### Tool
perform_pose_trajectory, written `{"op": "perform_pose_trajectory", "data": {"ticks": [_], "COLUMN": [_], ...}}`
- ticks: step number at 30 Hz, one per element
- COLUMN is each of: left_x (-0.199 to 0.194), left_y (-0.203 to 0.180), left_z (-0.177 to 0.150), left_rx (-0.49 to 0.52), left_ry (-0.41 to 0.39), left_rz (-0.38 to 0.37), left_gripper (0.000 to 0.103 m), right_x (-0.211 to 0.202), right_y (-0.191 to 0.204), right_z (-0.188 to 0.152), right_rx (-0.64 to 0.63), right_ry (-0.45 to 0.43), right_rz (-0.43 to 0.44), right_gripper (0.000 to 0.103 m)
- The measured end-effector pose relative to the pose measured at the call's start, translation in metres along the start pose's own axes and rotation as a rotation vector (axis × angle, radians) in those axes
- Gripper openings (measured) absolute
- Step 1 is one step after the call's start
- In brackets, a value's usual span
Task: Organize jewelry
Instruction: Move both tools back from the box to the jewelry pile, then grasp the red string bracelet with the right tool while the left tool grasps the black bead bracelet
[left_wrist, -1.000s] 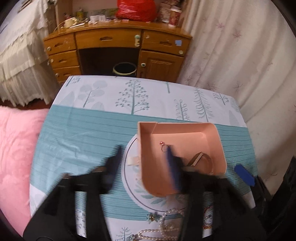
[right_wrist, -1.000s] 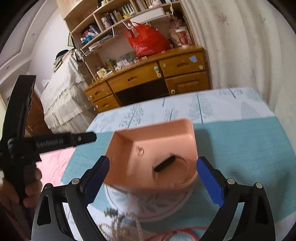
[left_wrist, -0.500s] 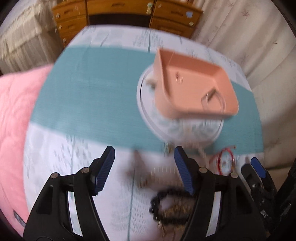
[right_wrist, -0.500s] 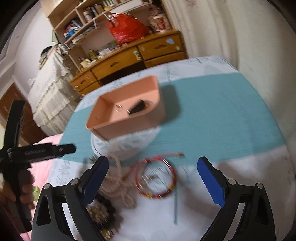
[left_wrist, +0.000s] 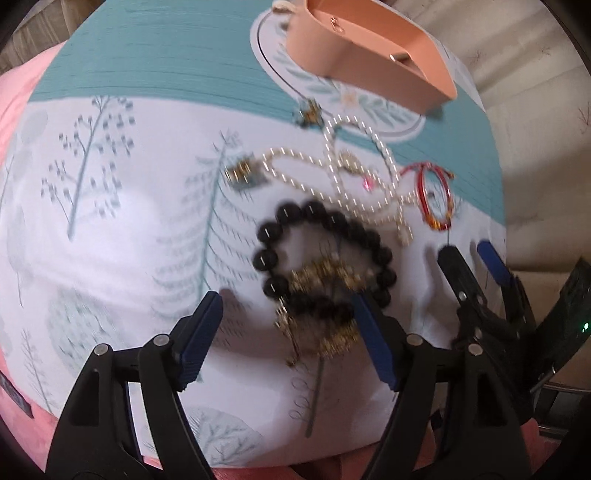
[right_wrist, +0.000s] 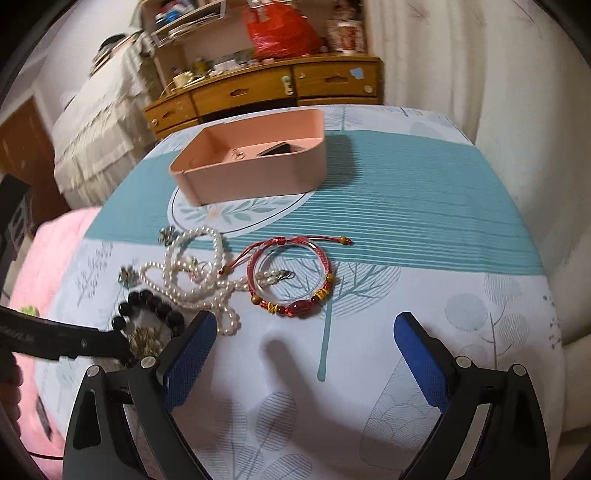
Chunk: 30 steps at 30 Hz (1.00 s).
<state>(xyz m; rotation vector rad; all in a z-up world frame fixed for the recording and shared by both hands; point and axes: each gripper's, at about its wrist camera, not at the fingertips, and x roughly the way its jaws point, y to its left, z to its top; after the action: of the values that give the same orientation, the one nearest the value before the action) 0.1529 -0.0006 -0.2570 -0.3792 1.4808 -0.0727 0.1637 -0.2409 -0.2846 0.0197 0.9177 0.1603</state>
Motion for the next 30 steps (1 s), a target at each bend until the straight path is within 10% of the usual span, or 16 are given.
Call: {"op": "perform_pose_trajectory", "data": {"ticks": [14, 21, 30], "left_x": [-0.009, -0.013, -0.008], "left_y": [0.008, 0.017, 0.016], "left_z": [-0.005, 0.004, 0.011], "left_rx": [-0.098, -0.100, -0.106], "left_ry": [-0.154, -0.221, -0.221], "left_rz": [0.026, 0.040, 0.016], "left_gripper": [0.070, 0.045, 0.021], "right_x": [0.023, 0.044, 0.053], "right_y": [0.033, 0.037, 0.039], "right_z": [0.006, 0.016, 0.033], "right_rx": [-0.220, -0.201, -0.191], "right_ry": [-0.004, 0.017, -0.001], "right_rz": [-0.007, 0.015, 0.002], "right_gripper": [0.098, 0.095, 0.067]}}
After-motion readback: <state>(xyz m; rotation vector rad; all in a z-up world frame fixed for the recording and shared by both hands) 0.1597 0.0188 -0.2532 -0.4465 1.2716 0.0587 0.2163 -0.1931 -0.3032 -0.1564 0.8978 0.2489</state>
